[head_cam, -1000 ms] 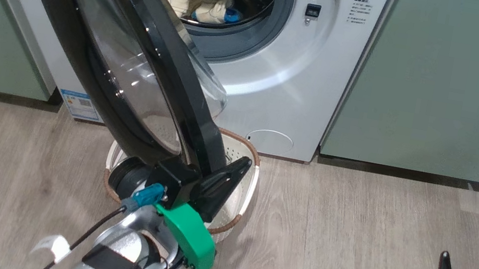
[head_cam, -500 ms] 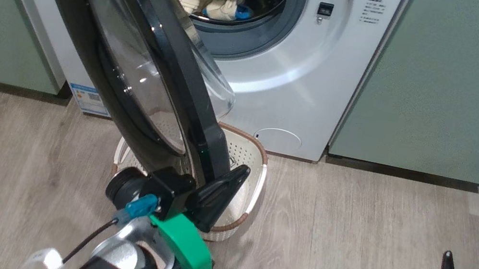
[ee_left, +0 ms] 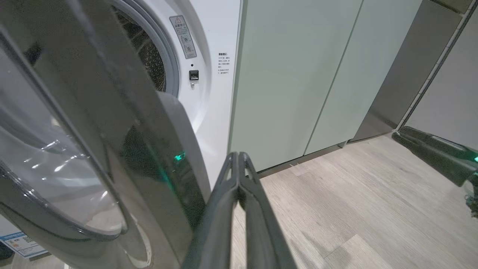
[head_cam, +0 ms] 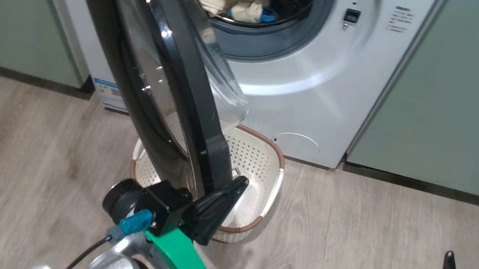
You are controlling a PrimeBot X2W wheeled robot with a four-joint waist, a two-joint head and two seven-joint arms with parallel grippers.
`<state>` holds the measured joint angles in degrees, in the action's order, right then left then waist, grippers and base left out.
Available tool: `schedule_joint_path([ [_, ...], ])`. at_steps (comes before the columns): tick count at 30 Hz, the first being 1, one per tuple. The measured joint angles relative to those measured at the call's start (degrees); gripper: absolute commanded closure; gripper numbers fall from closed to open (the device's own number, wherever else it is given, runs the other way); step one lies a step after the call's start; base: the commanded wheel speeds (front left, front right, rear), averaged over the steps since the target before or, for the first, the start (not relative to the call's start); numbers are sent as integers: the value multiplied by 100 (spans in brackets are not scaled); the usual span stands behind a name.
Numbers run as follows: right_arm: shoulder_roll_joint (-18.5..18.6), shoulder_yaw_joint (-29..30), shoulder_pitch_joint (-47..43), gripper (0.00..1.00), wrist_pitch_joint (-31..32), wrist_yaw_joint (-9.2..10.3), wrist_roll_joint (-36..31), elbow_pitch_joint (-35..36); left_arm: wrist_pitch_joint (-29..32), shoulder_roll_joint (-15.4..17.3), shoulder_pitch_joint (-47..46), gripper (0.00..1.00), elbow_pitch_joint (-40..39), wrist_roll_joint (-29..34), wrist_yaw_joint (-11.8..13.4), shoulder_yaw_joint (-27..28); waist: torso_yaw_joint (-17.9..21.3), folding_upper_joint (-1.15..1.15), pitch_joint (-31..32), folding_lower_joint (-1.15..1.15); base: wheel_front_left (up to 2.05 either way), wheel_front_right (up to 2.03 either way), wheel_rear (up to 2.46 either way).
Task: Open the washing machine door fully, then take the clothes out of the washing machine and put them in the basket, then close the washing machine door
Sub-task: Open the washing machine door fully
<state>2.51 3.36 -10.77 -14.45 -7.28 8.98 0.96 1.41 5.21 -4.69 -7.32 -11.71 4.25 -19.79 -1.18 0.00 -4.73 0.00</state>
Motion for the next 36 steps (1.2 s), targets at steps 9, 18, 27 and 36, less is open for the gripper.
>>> schedule_joint_path([
  [9, -13, -20, 1, 0, 0, 0, 0, -3, -110, 0, 3, 100, 51, -1, 9, -94, -241, 0, 33, 0, 0, 0, 0],
  [18, -19, -65, -2, 0, 0, 0, 1, -32, -163, 1, 50, 100, 119, -2, 48, -129, -451, 0, 155, 0, 0, 0, 0],
  [27, -21, -104, -12, 0, 0, 0, 2, -38, -212, 37, 109, 100, 77, -4, 99, -192, -738, 0, 179, 0, 0, 0, 0],
  [36, -22, -131, -11, 0, 0, 0, 2, -37, -344, 51, 108, 100, 41, 9, 243, -210, -1182, 0, 117, 0, 0, 0, 0],
])
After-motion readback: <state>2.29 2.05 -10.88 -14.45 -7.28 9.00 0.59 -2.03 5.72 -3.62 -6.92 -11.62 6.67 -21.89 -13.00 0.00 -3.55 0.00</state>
